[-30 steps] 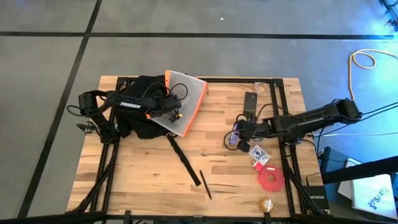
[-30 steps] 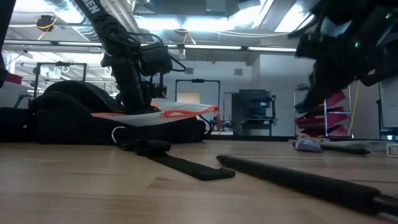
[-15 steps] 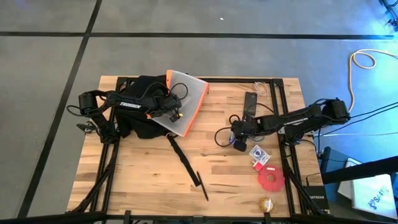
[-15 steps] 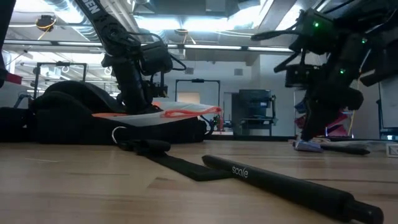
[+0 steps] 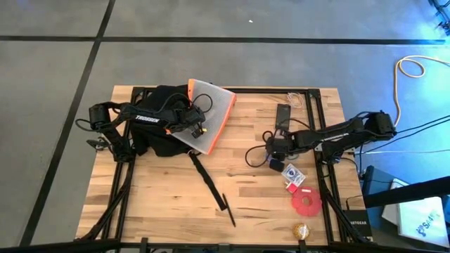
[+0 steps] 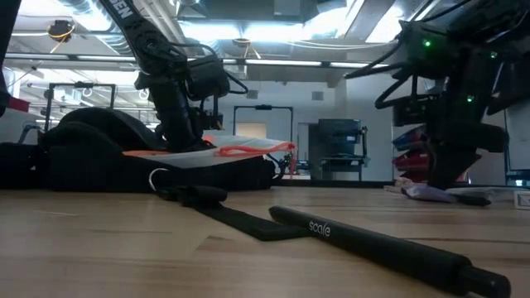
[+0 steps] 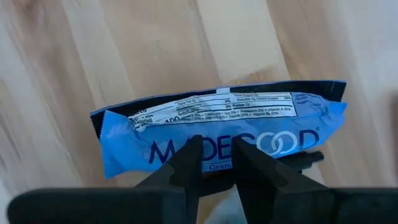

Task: Unpack backpack
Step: Move the purple granola bar to the middle right of the table

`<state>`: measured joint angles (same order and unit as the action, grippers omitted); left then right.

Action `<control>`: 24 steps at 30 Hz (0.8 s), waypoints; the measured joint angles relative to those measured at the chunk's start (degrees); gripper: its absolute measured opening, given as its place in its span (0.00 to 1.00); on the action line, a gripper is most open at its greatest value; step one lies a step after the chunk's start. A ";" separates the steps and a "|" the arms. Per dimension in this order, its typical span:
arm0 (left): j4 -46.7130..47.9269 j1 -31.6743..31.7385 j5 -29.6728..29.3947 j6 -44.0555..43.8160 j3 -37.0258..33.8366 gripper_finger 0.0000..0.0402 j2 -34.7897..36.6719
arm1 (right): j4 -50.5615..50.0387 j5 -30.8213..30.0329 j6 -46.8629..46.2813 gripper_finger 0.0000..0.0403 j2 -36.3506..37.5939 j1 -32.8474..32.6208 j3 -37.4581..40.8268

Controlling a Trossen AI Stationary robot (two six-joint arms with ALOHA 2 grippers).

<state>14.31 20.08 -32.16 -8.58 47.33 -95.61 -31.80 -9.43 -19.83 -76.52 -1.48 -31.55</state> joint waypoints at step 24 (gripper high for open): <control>-0.48 -0.13 0.04 0.99 -0.02 0.01 0.00 | -21.92 -5.94 -22.78 0.18 4.90 -1.95 -0.86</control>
<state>13.82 19.94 -32.12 -7.58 47.31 -95.61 -53.72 -15.38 -42.61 -71.62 -3.42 -32.41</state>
